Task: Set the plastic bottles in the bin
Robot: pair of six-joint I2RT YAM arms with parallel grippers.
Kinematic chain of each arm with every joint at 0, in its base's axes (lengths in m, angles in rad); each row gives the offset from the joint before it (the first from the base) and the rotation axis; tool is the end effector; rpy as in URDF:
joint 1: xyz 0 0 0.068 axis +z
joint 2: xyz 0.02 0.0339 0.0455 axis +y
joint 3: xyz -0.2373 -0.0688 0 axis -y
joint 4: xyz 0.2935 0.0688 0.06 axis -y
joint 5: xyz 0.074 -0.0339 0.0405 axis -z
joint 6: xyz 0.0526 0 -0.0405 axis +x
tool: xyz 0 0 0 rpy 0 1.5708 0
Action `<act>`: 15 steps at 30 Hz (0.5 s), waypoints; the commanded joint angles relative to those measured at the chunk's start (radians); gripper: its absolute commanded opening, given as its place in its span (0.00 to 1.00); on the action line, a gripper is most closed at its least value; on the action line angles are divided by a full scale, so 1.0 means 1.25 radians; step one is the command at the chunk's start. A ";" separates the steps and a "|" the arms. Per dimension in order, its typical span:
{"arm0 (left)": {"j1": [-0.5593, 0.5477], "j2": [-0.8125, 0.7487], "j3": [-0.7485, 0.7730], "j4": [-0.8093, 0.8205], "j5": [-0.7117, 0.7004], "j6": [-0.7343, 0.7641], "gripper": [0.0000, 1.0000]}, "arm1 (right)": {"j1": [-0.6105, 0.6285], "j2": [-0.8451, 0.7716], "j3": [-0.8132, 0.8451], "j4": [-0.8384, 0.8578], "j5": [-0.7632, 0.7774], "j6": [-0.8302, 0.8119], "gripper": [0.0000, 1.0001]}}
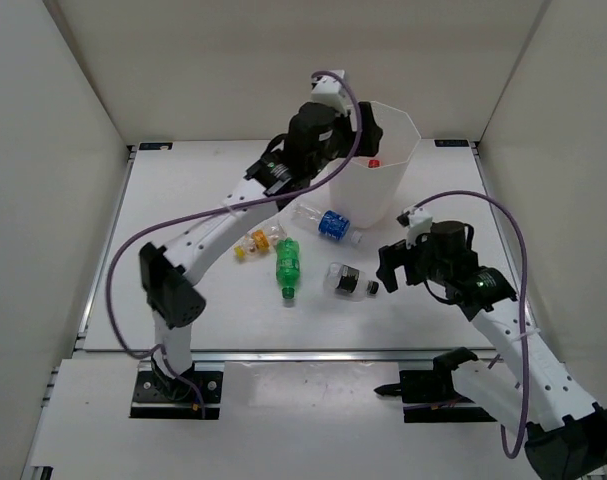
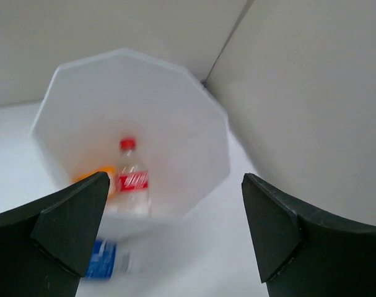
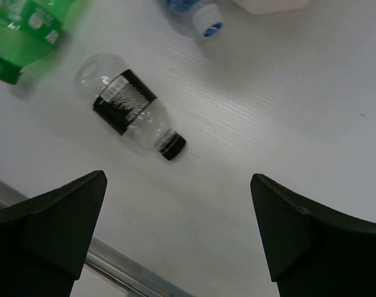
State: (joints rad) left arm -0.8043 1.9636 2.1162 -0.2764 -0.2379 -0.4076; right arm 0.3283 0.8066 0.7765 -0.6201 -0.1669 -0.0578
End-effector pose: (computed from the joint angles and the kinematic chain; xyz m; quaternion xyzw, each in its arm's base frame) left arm 0.3668 -0.3631 0.4212 0.0696 0.7451 -0.3013 0.5910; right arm 0.2349 0.0893 0.2598 -0.2076 0.8691 0.1337 0.4286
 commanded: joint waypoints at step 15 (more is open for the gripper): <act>0.225 -1.002 -1.126 -0.446 0.137 -0.229 0.99 | 0.212 0.384 -0.003 0.217 -0.013 -0.129 1.00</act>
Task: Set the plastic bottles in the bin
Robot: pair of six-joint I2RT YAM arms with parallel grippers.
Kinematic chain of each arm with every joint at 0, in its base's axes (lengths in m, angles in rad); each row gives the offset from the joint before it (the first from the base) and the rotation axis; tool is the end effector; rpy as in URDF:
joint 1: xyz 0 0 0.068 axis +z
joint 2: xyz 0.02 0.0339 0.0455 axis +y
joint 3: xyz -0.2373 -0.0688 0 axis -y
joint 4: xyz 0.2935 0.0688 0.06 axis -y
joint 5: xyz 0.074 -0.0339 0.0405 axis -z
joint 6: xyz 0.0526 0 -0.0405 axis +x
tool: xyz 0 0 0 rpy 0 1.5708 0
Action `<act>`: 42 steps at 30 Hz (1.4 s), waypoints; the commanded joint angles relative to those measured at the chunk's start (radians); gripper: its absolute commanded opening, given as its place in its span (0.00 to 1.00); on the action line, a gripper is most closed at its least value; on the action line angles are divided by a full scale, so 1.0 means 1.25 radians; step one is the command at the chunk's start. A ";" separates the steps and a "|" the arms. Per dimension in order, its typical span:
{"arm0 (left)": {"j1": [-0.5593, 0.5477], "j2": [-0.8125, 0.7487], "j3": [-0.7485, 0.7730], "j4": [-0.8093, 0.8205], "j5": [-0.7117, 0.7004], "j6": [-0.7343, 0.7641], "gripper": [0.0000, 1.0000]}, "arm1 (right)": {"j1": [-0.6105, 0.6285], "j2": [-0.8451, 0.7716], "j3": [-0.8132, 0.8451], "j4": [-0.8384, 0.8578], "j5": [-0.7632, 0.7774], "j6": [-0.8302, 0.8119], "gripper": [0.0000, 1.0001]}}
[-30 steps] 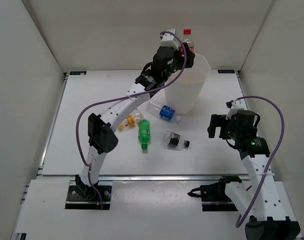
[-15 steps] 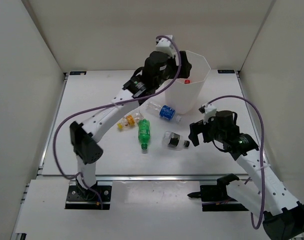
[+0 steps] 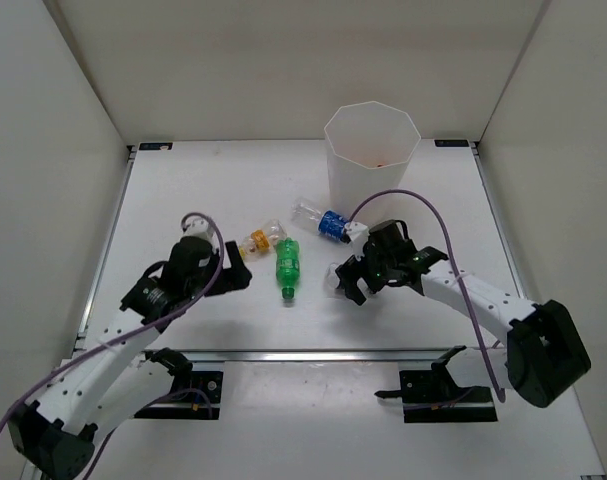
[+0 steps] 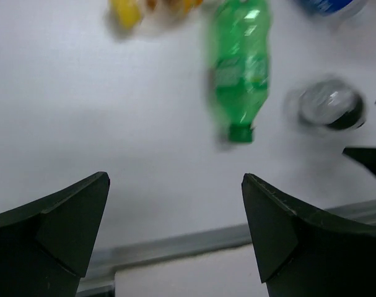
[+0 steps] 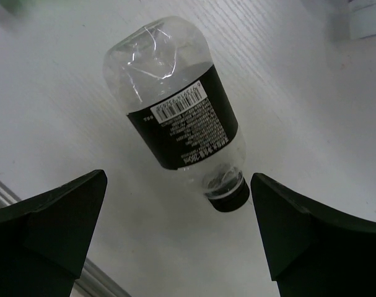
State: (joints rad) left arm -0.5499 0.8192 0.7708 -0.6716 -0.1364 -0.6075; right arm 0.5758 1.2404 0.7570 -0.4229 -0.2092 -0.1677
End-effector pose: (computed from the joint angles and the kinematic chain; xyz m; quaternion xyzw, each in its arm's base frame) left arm 0.2159 -0.1239 0.2494 -0.0543 0.9076 -0.1732 0.3786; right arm 0.2525 0.1769 0.1559 -0.3732 0.8636 0.1624 0.2977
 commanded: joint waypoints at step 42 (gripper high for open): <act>0.055 0.013 -0.061 -0.004 0.113 -0.102 0.98 | -0.310 0.219 0.601 0.326 -0.168 0.115 0.41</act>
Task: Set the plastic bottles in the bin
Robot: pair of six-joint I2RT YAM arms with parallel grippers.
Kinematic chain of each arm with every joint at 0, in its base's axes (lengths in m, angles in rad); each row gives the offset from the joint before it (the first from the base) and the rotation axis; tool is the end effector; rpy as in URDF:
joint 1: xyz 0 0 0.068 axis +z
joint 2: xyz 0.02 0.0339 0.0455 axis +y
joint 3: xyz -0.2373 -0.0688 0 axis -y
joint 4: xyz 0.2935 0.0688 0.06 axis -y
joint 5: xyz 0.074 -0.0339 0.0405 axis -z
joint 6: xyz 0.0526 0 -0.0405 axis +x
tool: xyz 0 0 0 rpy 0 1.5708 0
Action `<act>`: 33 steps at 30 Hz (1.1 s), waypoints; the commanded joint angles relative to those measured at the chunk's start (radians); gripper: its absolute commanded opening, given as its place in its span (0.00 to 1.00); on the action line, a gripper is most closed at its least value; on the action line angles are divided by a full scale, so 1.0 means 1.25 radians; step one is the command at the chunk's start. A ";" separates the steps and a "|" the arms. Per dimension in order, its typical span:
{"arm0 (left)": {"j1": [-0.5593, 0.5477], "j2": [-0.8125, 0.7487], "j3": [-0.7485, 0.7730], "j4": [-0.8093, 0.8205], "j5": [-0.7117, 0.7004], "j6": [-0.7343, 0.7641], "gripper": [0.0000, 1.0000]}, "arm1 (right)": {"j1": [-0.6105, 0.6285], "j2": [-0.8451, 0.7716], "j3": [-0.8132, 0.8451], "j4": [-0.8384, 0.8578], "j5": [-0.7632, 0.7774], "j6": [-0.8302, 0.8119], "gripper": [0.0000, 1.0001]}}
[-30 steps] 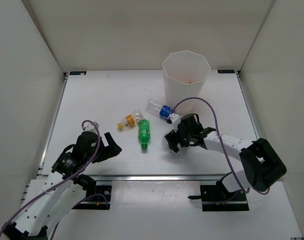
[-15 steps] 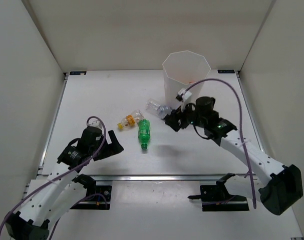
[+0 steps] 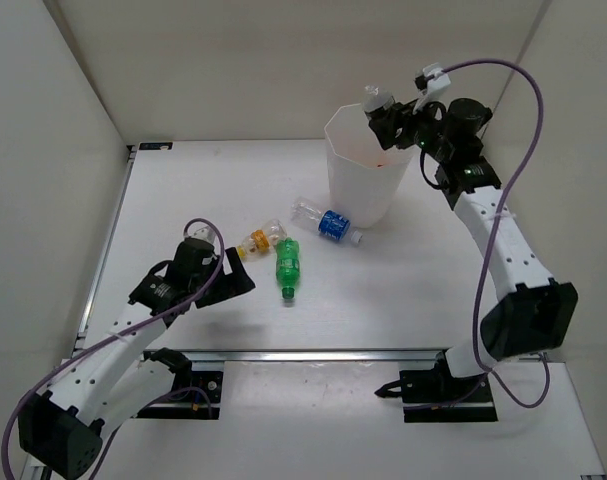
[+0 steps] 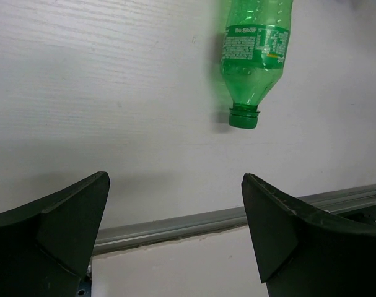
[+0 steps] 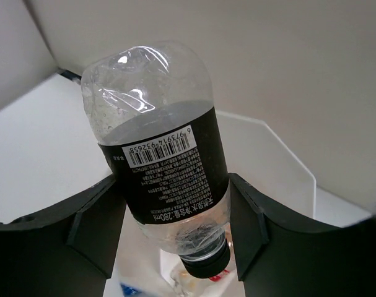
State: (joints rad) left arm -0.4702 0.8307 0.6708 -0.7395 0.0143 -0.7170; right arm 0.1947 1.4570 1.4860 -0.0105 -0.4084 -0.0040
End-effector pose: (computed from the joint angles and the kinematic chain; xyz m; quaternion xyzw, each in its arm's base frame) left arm 0.2119 -0.1085 0.2021 -0.1139 0.9373 -0.1899 0.2693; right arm 0.3952 0.0992 0.4200 -0.2120 0.6682 0.2079 0.6821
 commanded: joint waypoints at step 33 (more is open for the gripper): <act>-0.212 0.645 0.373 0.149 -0.165 0.149 0.99 | -0.070 -0.506 -0.457 -0.311 0.274 0.054 0.99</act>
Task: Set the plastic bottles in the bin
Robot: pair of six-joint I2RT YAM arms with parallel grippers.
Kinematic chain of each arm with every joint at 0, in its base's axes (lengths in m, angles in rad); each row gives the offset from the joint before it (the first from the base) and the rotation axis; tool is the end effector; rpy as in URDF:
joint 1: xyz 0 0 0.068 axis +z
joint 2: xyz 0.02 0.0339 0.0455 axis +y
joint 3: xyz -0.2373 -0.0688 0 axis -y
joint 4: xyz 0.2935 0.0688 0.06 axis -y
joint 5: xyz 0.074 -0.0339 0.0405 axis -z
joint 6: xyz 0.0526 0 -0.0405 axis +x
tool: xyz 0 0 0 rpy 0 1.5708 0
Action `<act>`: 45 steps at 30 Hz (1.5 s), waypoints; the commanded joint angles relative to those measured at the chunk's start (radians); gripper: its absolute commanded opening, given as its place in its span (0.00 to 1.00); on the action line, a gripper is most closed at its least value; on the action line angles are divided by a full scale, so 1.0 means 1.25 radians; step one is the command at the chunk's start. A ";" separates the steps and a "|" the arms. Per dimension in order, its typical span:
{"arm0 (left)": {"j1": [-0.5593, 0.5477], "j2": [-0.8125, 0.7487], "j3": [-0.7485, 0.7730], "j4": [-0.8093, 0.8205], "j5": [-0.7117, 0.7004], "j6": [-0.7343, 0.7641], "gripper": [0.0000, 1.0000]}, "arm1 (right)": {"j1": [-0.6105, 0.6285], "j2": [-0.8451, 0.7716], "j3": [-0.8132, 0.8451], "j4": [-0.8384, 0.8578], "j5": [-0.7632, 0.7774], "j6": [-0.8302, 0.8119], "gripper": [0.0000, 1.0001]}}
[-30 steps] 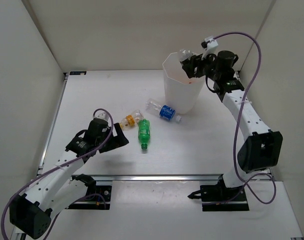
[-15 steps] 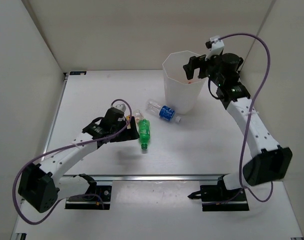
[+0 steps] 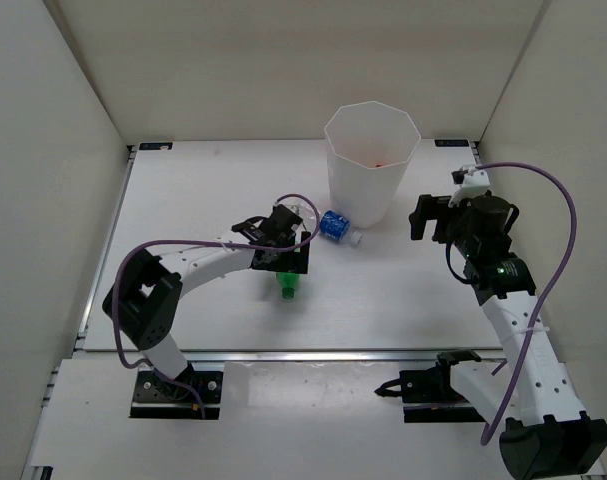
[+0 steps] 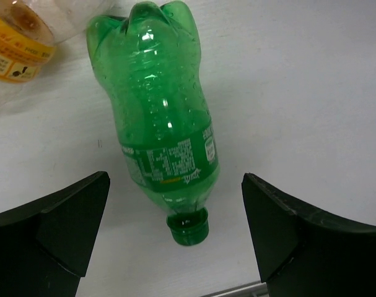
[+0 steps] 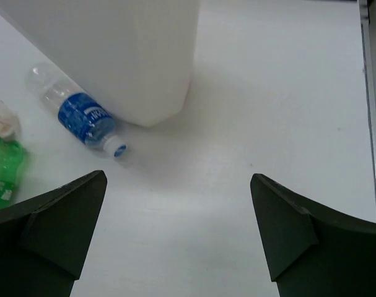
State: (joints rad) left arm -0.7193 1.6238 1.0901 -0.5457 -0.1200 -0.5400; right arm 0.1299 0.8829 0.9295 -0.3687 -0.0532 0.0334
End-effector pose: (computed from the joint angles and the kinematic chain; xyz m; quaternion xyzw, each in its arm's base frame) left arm 0.2865 -0.2426 0.1415 0.0722 0.9656 -0.0960 0.2305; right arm 0.2770 0.0390 0.3304 -0.0546 0.8094 0.0692 0.5807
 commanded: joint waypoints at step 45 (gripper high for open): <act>-0.041 0.327 0.947 0.235 -0.200 0.027 0.63 | -0.022 -0.247 -0.216 -0.121 0.050 0.067 0.95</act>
State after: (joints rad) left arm -0.7685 1.9415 2.1483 -0.2501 -0.3626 -0.5240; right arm 0.0883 0.5888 0.6674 -0.5640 -0.0006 0.0837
